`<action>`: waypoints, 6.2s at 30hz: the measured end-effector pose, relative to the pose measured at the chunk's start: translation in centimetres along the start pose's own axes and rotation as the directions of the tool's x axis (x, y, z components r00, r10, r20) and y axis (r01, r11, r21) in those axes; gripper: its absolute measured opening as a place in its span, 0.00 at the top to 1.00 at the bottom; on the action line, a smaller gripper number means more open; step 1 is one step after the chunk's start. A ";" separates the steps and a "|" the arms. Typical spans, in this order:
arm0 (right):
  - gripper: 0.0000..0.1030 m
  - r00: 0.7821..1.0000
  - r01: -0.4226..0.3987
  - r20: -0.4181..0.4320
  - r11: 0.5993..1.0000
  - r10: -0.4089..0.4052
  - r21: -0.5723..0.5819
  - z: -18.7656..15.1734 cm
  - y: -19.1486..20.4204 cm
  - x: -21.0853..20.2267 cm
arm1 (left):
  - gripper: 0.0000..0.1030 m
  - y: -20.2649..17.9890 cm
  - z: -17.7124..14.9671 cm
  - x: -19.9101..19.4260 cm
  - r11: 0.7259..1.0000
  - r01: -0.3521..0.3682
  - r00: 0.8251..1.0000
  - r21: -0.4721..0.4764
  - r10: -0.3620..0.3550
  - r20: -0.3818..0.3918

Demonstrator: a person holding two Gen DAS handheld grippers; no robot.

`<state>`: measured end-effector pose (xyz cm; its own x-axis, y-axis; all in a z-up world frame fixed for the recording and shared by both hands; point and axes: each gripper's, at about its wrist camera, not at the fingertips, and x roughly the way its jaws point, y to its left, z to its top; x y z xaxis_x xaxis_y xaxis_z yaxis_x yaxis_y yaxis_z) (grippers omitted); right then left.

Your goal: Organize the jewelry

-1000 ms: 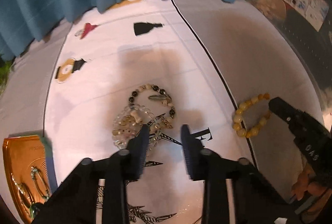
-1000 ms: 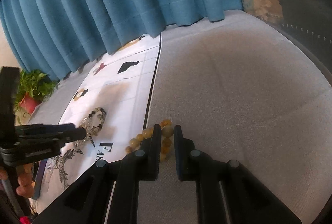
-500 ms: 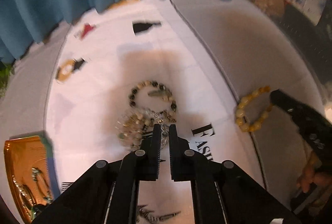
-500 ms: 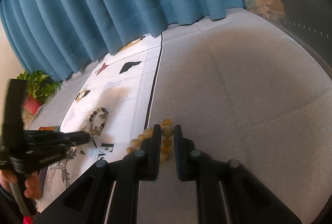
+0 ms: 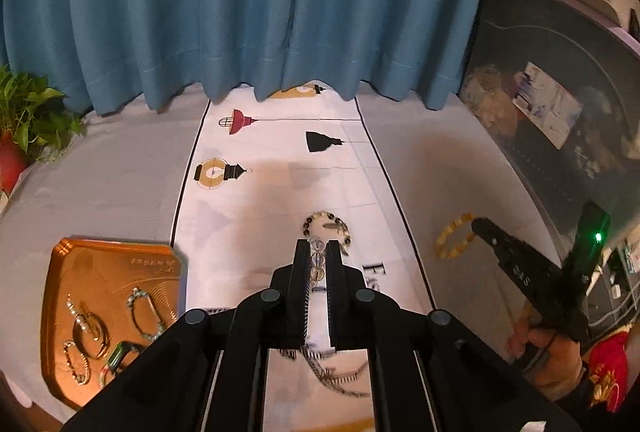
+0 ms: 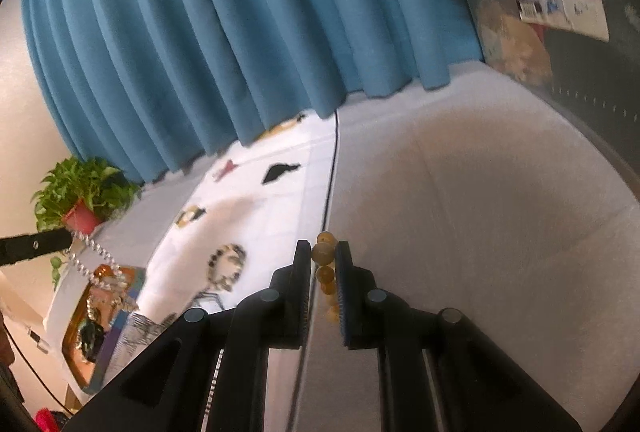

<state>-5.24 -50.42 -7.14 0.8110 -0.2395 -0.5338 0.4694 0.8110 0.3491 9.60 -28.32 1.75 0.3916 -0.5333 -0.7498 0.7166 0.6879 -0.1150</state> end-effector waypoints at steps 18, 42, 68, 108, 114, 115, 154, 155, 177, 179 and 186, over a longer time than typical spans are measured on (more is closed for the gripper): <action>0.88 0.999 -0.015 -0.043 1.000 0.014 -0.007 -0.9 0.3 0.8 | 0.95 5.0 -4.7 9.2 0.987 -0.147 0.961 -0.071 0.125 -0.248; 0.88 0.998 -0.047 -0.035 0.999 0.047 -0.005 -0.4 0.3 0.1 | 0.95 0.8 -2.0 1.9 0.998 -0.024 0.997 -0.066 0.019 -0.070; 0.88 0.995 -0.099 -0.018 0.975 0.098 -0.198 -3.3 12.3 -18.5 | 0.95 5.1 -12.1 -15.9 0.983 0.073 0.994 -0.166 -0.059 0.088; 0.88 0.933 -0.346 -0.251 0.830 0.257 -0.437 -5.2 35.8 2.0 | 0.95 26.5 -8.3 -8.3 0.945 -0.072 0.987 -0.319 0.113 0.113; 0.88 0.928 -0.340 -0.298 0.836 0.224 -0.431 -6.4 36.0 6.9 | 0.95 27.6 -7.4 -3.8 0.942 -0.099 0.990 -0.320 0.127 0.068; 0.88 0.927 -0.340 -0.304 0.838 0.221 -0.427 -6.6 35.8 7.4 | 0.95 27.6 -7.4 -3.3 0.942 -0.105 0.989 -0.318 0.131 0.061; 0.37 0.994 -0.080 -0.098 0.958 0.055 -0.274 -7.3 19.1 -15.6 | 0.05 10.2 -16.5 -16.3 0.939 -0.297 0.942 -0.174 0.318 0.106; 0.37 0.994 -0.070 -0.099 0.963 0.046 -0.260 -6.7 18.3 -14.6 | 0.04 9.9 -16.0 -15.8 0.941 -0.296 0.943 -0.165 0.315 0.106; 0.37 0.944 0.005 -0.315 0.963 -0.094 -0.271 -1.3 10.6 13.4 | 0.23 6.6 -3.9 11.3 0.996 -0.091 0.954 0.007 0.089 -0.285; 0.37 0.941 0.000 -0.326 0.961 -0.093 -0.276 -1.5 10.4 14.5 | 0.23 6.9 -4.0 12.5 0.994 -0.105 0.945 0.017 0.105 -0.310; 0.40 0.939 0.002 -0.321 0.934 -0.124 -0.356 -2.1 11.6 16.7 | 0.46 7.3 -5.4 14.1 0.994 -0.109 0.931 0.030 0.113 -0.347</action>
<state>13.06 -43.90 -13.63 0.5913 -0.1543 -0.7916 0.3157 0.9475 0.0511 17.25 -28.18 -13.13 0.2451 -0.2476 -0.9373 0.6868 0.7268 -0.0124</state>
